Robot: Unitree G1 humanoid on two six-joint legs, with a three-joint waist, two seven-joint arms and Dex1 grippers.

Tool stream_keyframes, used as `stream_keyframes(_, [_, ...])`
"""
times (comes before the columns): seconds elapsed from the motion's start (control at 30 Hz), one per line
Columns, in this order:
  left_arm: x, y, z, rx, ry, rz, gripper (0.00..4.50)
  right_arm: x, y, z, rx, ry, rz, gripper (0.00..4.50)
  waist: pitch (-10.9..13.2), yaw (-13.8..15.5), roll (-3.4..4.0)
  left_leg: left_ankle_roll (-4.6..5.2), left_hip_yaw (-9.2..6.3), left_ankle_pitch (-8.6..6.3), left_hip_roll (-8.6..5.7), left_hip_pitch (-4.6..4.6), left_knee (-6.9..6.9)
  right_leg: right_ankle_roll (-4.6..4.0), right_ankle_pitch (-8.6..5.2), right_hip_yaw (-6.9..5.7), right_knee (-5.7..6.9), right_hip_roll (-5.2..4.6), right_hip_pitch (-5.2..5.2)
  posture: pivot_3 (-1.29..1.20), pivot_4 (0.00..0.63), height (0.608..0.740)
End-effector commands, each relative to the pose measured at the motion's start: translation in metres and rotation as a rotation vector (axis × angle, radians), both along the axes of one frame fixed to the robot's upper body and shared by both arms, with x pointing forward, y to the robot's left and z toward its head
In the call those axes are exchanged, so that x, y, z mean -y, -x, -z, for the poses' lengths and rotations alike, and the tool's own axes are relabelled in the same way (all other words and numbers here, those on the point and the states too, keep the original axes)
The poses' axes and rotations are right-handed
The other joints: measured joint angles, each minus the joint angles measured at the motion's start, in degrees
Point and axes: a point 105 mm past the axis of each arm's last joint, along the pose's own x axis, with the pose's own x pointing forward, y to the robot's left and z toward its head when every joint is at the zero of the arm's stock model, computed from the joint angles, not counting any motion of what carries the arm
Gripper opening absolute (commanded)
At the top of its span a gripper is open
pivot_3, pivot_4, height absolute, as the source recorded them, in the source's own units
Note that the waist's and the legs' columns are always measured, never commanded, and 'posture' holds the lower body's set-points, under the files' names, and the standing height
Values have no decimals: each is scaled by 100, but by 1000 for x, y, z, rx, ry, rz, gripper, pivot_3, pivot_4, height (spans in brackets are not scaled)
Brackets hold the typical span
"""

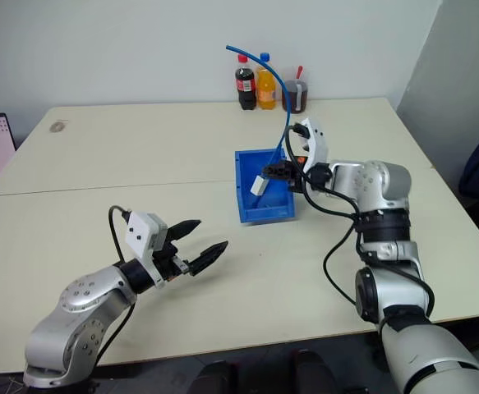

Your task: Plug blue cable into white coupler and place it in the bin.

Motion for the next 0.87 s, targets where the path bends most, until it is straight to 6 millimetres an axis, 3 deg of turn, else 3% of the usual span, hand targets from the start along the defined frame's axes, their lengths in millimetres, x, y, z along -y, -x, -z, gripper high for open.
stream_keyframes(0.03, [0, 1, -16, 80, 4, -62, 4500, 2, -19, -8, 62, 34, 39, 1329, 2, 9, -4, 0, 1, 0, 0, -1, 0, 0, 0, 0, -1, 0, 0, 0, 150, 740])
stream_keyframes(0.3, [-1, -1, -14, 71, 27, -100, 4500, 8, -33, -15, 124, 89, 68, 3137, 7, 4, -8, 0, 10, 0, 0, -1, 1, -1, 1, 5, 1, -1, -4, 0, 150, 740])
stream_keyframes(0.47, [-6, -9, -14, 55, 38, -146, 4500, 27, -35, -39, 295, 123, 119, 4338, 9, 20, -9, 0, 8, 0, 0, -2, 1, -1, 1, 3, 2, -1, -4, 0, 150, 740])
stream_keyframes(0.53, [-14, -13, -14, 55, 33, -187, 4500, 34, -26, -57, 405, 58, 145, 4381, 8, 23, -9, 0, 9, 0, 0, -2, 2, -1, 1, 4, 1, -1, -3, 0, 150, 740])
stream_keyframes(0.6, [-26, -17, -11, 56, -4, -254, 4500, 47, -11, -63, 574, 103, 192, 4381, 7, 37, -11, -1, 8, 0, 0, -2, -3, 0, 0, 4, -2, -1, -3, 0, 150, 740])
stream_keyframes(0.7, [-48, -22, -9, 66, -36, -368, 4500, 66, 13, -50, 703, 171, 306, 4381, 7, 68, -12, -2, -2, -1, 3, -3, -10, 1, -1, -4, -1, -1, -4, 0, 150, 740])
stream_keyframes(0.77, [-64, -24, -9, 93, -70, -460, 4500, 82, 31, -27, 676, 152, 433, 4381, 7, 98, -12, -5, -4, -3, 4, -3, -11, 3, -2, -3, 2, -3, -5, 0, 150, 740])
stream_keyframes(0.87, [-81, -25, 0, 92, -77, -560, 4500, 97, 64, 16, 699, 274, 569, 4381, 7, 110, -12, -7, 0, -3, 3, -2, -14, 3, -2, 4, 6, -6, -9, 0, 150, 740])
